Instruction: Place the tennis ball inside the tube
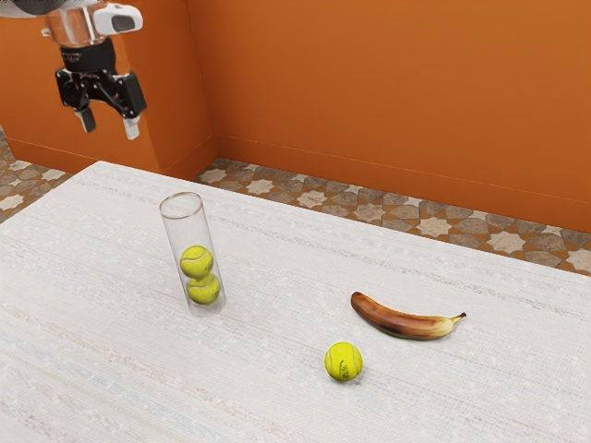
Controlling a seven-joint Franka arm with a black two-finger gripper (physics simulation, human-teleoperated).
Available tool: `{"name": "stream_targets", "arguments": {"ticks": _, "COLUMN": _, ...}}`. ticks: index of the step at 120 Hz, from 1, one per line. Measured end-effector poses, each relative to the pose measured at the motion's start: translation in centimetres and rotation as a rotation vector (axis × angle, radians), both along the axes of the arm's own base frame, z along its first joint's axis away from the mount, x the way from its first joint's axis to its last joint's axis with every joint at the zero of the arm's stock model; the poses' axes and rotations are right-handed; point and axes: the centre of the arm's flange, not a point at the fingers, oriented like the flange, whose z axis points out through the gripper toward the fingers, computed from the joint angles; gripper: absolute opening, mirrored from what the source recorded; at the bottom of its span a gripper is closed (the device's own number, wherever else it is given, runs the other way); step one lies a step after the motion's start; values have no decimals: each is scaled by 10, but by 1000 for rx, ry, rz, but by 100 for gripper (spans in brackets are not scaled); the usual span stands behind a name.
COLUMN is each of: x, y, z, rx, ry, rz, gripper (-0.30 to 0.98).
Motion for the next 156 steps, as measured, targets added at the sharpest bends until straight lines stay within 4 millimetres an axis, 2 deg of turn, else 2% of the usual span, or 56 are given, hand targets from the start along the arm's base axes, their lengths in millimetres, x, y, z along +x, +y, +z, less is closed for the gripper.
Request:
{"name": "stream_targets", "arguments": {"ticks": 18, "x": 4, "y": 2, "z": -5, "rx": 15, "ry": -8, "rz": 3, "gripper": 69}}
{"name": "stream_targets", "arguments": {"ticks": 31, "x": 18, "y": -8, "z": -20, "rx": 13, "ry": -1, "rz": -7, "gripper": 69}}
{"name": "stream_targets", "arguments": {"ticks": 35, "x": 26, "y": -22, "z": -28, "rx": 10, "ry": 3, "rz": -28, "gripper": 69}}
{"name": "stream_targets", "arguments": {"ticks": 38, "x": 32, "y": -40, "z": -33, "rx": 7, "ry": 5, "rz": -56, "gripper": 69}}
{"name": "stream_targets", "arguments": {"ticks": 51, "x": 43, "y": -154, "z": -49, "rx": -2, "ry": 2, "rz": -228, "gripper": 69}}
{"name": "stream_targets", "arguments": {"ticks": 58, "x": 45, "y": -189, "z": -57, "rx": -8, "ry": -2, "rz": -275, "gripper": 68}}
{"name": "stream_targets", "arguments": {"ticks": 68, "x": 50, "y": -206, "z": -66, "rx": -11, "ry": -13, "rz": -286, "gripper": 68}}
{"name": "stream_targets", "arguments": {"ticks": 76, "x": 57, "y": -220, "z": -81, "rx": -4, "ry": -10, "rz": -299, "gripper": 69}}
{"name": "stream_targets", "arguments": {"ticks": 90, "x": 64, "y": -244, "z": -131, "rx": 6, "ry": 24, "rz": -321, "gripper": 69}}
{"name": "stream_targets", "arguments": {"ticks": 101, "x": 57, "y": -265, "z": -173, "rx": 13, "ry": 44, "rz": -348, "gripper": 69}}
{"name": "stream_targets", "arguments": {"ticks": 116, "x": 49, "y": -291, "z": -217, "rx": 11, "ry": 37, "rz": -378, "gripper": 69}}
{"name": "stream_targets", "arguments": {"ticks": 133, "x": 34, "y": -315, "z": -254, "rx": 10, "ry": 14, "rz": -386, "gripper": 69}}
{"name": "stream_targets", "arguments": {"ticks": 140, "x": 27, "y": -334, "z": -260, "rx": 11, "ry": 1, "rz": -385, "gripper": 69}}
{"name": "stream_targets", "arguments": {"ticks": 156, "x": 10, "y": -368, "z": -293, "rx": 16, "ry": 22, "rz": -340, "gripper": 69}}
